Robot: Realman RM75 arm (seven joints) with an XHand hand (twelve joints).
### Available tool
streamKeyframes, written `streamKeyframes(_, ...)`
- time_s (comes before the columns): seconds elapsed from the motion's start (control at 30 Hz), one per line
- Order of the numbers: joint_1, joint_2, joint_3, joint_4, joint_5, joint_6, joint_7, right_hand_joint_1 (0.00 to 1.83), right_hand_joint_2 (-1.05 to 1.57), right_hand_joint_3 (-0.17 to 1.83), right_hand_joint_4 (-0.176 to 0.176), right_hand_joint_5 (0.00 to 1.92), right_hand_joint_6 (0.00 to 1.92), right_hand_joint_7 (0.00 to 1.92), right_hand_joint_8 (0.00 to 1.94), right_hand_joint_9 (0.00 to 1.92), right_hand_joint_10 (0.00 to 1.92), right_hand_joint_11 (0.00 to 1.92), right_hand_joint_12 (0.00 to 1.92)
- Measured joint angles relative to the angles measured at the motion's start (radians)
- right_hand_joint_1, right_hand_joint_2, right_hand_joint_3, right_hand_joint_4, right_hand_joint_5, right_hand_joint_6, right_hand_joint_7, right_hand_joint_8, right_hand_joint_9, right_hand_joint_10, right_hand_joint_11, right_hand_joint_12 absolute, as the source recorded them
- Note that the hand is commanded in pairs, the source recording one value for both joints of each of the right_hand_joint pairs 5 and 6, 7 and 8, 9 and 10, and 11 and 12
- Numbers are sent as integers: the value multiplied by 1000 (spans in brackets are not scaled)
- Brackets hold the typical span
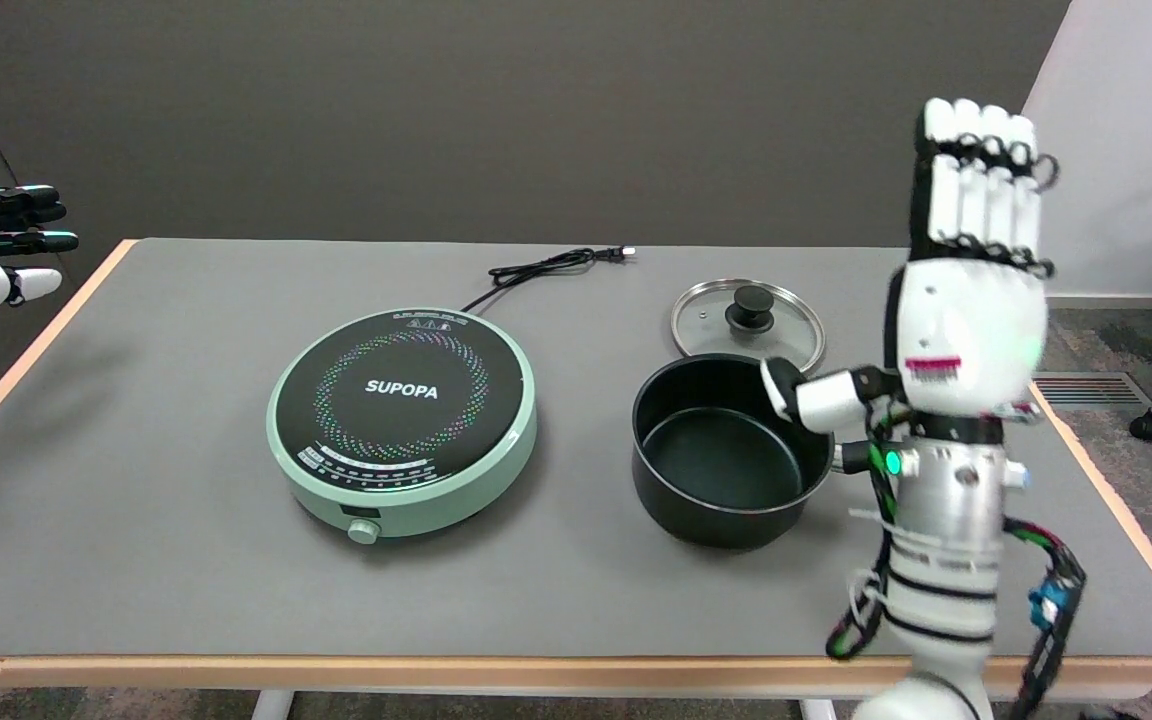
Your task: Pick up the soup pot.
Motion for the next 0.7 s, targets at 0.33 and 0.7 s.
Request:
streamKeyframes(0.33, -154, 30, -89, 6, -21, 208, -107, 1201, -437, 1234, -176, 20, 20, 20, 20, 20, 20, 20, 20)
streamKeyframes(0.7, -250, 59, -219, -40, -5, 344, -165, 1228, -525, 1304, -89, 19, 19, 19, 19, 19, 19, 19, 19)
